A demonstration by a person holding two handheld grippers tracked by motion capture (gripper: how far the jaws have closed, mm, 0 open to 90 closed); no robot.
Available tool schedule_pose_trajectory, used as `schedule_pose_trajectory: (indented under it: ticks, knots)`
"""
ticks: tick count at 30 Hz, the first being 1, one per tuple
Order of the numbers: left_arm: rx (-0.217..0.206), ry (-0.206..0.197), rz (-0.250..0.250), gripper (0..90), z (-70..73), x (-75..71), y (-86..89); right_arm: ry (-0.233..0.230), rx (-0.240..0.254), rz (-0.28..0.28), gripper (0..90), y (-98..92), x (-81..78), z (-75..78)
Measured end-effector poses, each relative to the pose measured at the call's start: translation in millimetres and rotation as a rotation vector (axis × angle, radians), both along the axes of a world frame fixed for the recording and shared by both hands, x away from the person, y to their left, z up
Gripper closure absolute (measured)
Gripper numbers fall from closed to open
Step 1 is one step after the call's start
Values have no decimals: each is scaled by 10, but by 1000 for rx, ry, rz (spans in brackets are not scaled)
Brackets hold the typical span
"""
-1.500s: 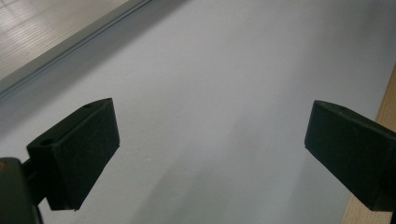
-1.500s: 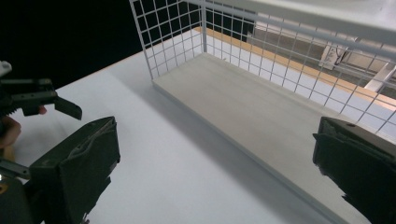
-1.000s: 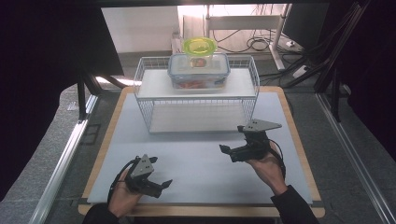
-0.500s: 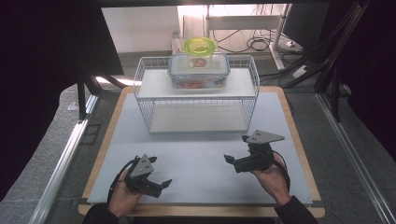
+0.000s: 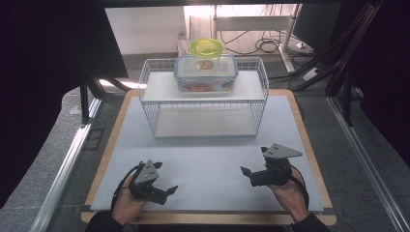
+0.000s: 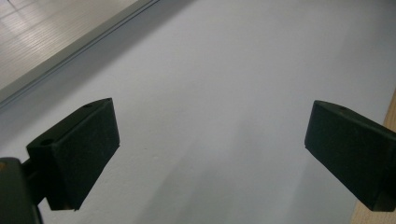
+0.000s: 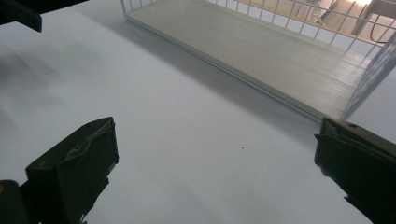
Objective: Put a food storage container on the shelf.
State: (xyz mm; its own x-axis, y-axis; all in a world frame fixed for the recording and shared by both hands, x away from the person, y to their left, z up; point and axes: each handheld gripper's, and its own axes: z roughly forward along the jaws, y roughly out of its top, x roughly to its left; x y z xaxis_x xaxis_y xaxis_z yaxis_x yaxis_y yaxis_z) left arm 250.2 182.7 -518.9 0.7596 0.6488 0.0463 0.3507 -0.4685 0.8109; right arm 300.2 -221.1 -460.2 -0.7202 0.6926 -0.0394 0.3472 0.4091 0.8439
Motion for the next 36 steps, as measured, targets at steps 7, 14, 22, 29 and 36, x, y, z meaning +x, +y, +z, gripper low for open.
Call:
schedule_pose_trajectory:
  ticks: [7, 14, 22, 29, 36]
  knots:
    - [3, 2, 2, 31, -7, 2, 3, -4, -27, -24, 0, -92, -60, -71]
    - [5, 2, 4, 31, -10, 0, 5, 1, -54, -50, 0, -163, -106, -147]
    - [6, 6, 6, 31, -19, 1, 8, 13, -73, -79, 0, -248, -147, -215]
    - [8, 11, 6, 31, -27, 3, 10, 43, -97, -104, 0, -335, -168, -310]
    - [19, 18, -1, 30, -47, 4, -4, 98, -121, -120, 0, -384, -186, -431]
